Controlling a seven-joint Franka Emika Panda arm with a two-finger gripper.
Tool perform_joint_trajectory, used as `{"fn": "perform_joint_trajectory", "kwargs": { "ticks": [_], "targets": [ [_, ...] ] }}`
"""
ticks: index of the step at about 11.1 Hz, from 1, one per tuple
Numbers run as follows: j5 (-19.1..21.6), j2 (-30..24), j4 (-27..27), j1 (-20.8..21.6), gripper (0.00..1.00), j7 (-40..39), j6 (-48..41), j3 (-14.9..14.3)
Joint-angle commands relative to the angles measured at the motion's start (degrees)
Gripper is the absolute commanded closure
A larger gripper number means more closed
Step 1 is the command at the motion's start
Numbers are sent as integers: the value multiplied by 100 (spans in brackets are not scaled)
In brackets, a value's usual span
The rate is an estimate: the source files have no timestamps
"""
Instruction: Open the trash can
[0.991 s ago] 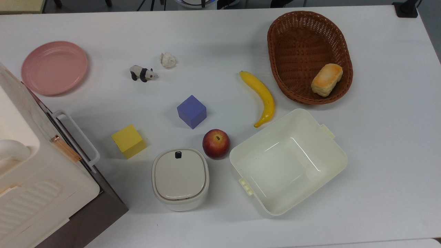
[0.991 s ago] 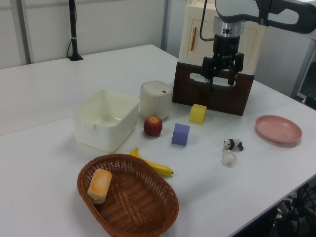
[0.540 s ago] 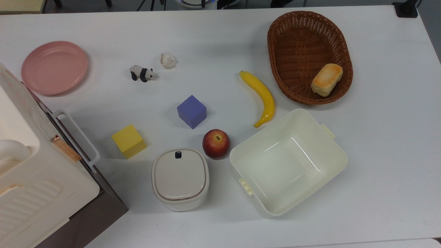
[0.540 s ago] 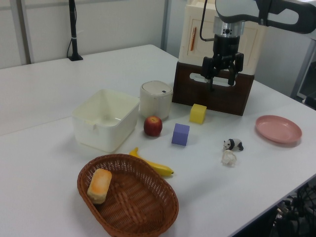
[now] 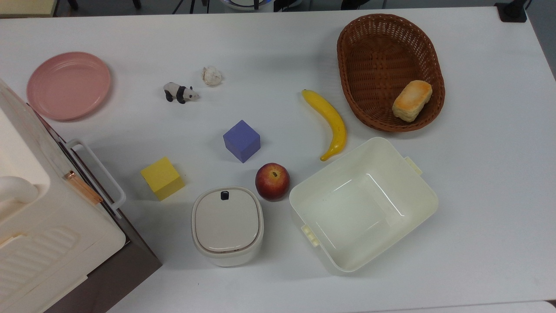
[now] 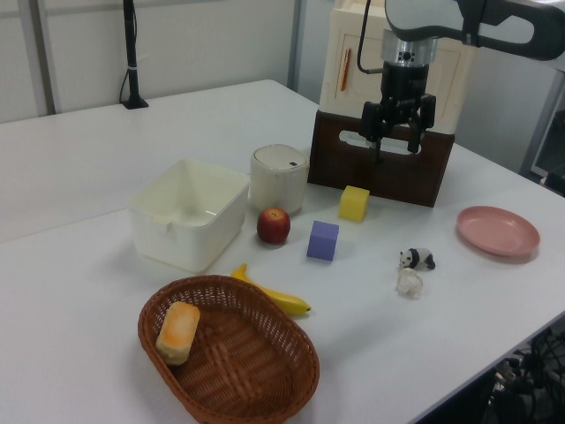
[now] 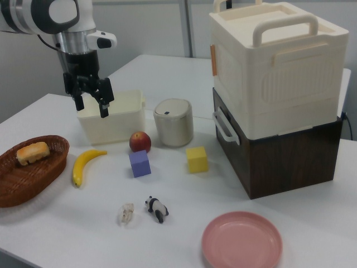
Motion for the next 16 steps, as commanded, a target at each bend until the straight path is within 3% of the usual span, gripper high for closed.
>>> {"fn": "perform_joint_trajectory", "kwargs": {
  "ticks": [1,2,3,6,9,13,16],
  "targets": [
    [116,-12,-8,86,16,-38,-109,-122],
    [168,6,10,77,71,-108,-47,-139],
    [204,15,54,77,100,-204,162,-148],
    [213,120,89,77,100,-117,506,-148],
    [414,418,255,51,100,-108,1550,-148],
    [633,1638,1265,-203,100,-108,2367,-131],
    [652,2140,1355,-344,100,-169,3851,-130]
  ]
}}
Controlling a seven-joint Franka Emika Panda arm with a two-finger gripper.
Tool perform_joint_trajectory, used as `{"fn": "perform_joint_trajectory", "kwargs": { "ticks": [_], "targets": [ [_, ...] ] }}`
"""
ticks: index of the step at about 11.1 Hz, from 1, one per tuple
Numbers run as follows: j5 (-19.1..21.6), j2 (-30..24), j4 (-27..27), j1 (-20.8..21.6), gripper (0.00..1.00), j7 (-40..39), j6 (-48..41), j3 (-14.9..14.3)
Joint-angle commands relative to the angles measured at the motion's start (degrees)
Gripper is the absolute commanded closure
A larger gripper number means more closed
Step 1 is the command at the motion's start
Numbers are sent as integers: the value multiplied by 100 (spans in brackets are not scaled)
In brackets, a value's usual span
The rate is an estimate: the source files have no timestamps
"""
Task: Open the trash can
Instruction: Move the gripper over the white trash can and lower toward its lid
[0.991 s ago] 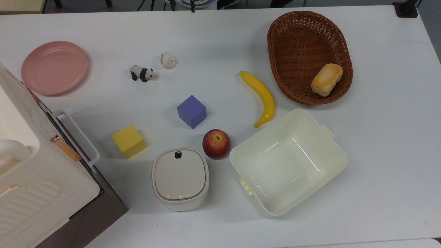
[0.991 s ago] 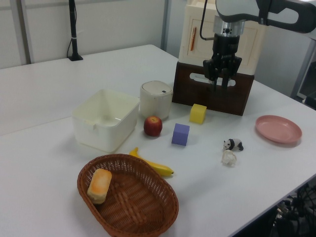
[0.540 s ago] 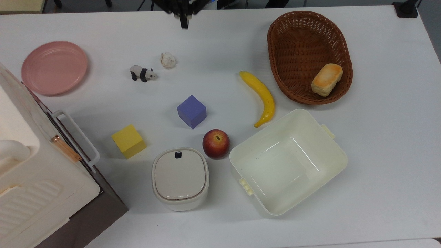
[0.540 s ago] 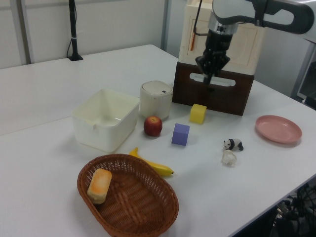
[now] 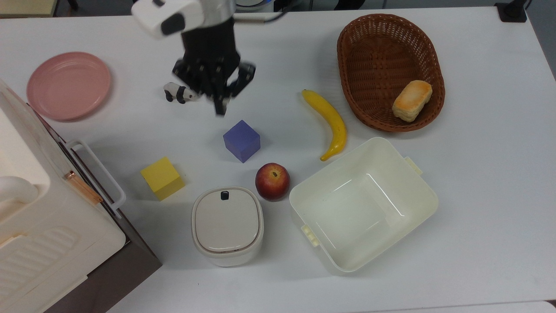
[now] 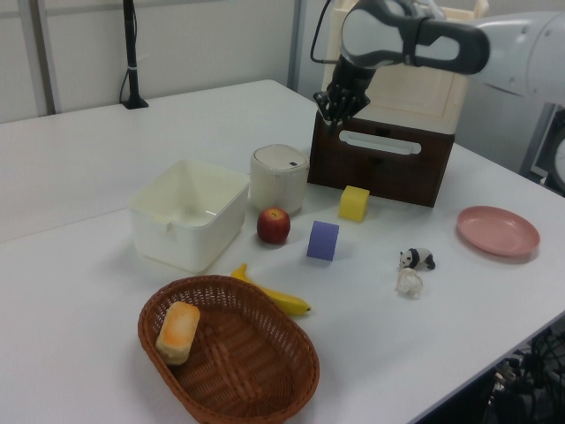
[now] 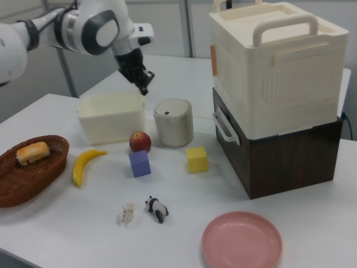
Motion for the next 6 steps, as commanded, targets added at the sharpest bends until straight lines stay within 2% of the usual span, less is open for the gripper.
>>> {"fn": "perform_joint_trajectory", "kwargs": {
  "ticks": [1,6],
  "targets": [
    [121,527,265,-132,100,-176,1141,-59],
    [-20,1019,274,-107,100,-255,1795,2]
  ]
}}
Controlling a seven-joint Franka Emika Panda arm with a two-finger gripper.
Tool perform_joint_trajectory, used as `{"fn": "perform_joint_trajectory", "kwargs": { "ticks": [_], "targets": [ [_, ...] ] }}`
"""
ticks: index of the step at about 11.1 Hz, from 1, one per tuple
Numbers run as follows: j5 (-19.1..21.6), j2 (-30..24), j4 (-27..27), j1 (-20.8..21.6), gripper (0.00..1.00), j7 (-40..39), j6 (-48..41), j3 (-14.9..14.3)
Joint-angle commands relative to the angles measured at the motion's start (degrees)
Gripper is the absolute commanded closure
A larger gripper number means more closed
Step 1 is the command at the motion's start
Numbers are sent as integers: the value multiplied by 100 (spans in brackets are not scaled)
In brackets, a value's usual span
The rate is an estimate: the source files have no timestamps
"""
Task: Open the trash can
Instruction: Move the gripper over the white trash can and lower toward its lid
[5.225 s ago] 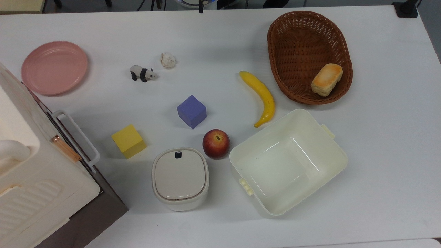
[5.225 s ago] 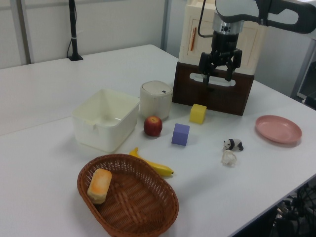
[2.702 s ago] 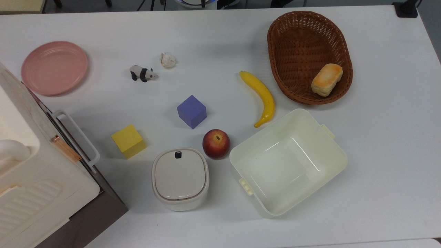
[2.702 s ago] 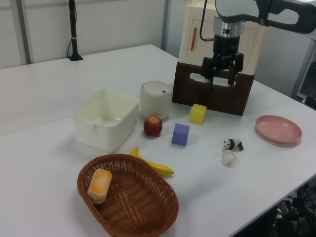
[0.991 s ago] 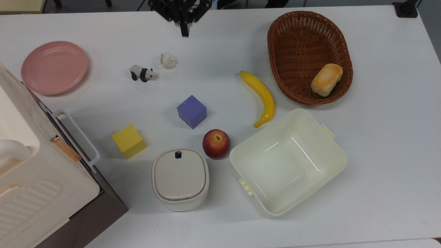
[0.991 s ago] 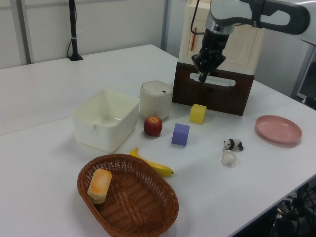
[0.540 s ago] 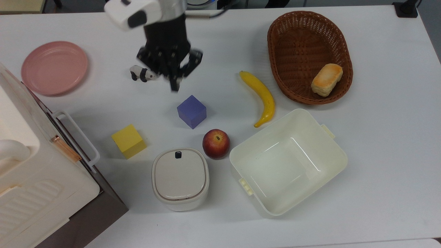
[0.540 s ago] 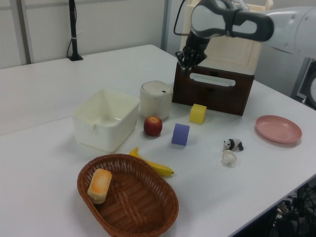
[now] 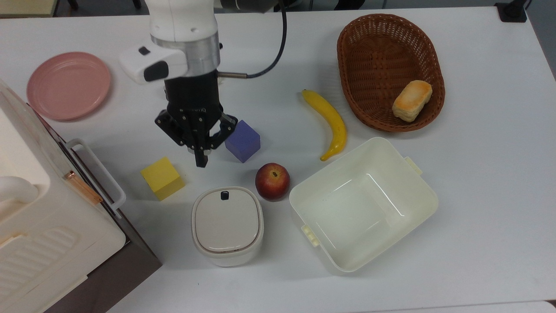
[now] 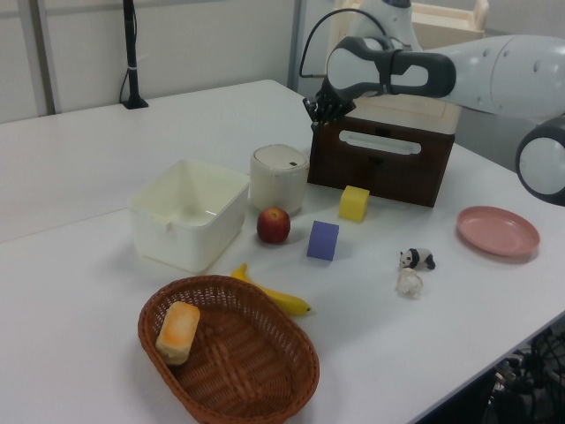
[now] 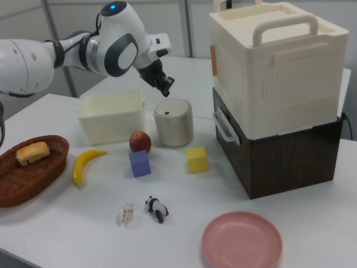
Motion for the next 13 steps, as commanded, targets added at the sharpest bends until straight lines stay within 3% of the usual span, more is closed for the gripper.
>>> {"fn": "perform_joint_trajectory", "kwargs": {
  "ticks": [1,13],
  "targets": [
    [-55,319,146,69,100,-152,261,-7],
    [-433,715,216,166,100,-117,657,19]
  ]
}}
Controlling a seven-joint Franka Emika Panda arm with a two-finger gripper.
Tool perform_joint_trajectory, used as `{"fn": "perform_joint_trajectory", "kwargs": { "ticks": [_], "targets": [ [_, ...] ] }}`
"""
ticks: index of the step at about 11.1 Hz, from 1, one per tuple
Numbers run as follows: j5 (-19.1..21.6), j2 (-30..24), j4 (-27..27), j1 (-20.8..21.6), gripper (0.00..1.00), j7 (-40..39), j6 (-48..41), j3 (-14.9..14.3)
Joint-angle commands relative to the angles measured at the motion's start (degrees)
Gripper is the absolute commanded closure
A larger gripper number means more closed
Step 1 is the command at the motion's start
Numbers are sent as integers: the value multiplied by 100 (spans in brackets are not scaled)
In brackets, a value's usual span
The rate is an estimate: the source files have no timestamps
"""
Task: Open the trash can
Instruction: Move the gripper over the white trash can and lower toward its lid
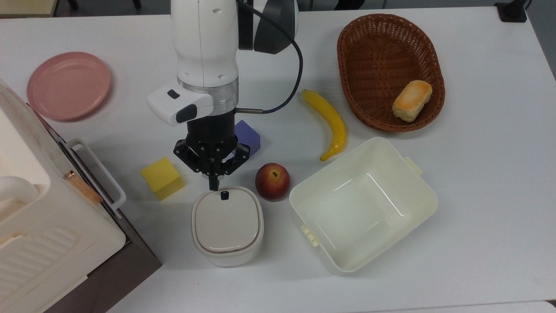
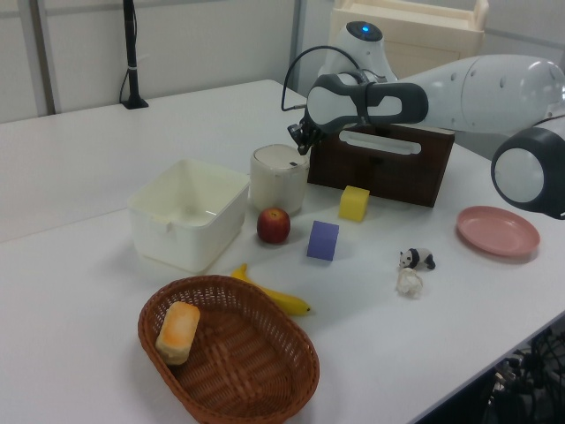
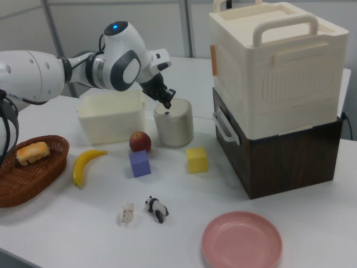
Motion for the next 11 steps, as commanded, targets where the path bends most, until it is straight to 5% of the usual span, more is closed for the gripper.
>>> {"fn": "perform_joint_trajectory", "kwargs": {
  "ticks": [1,11],
  "targets": [
    [-64,191,185,39,100,-43,210,-16],
    [-81,279,202,91,100,-61,219,-16]
  ]
}}
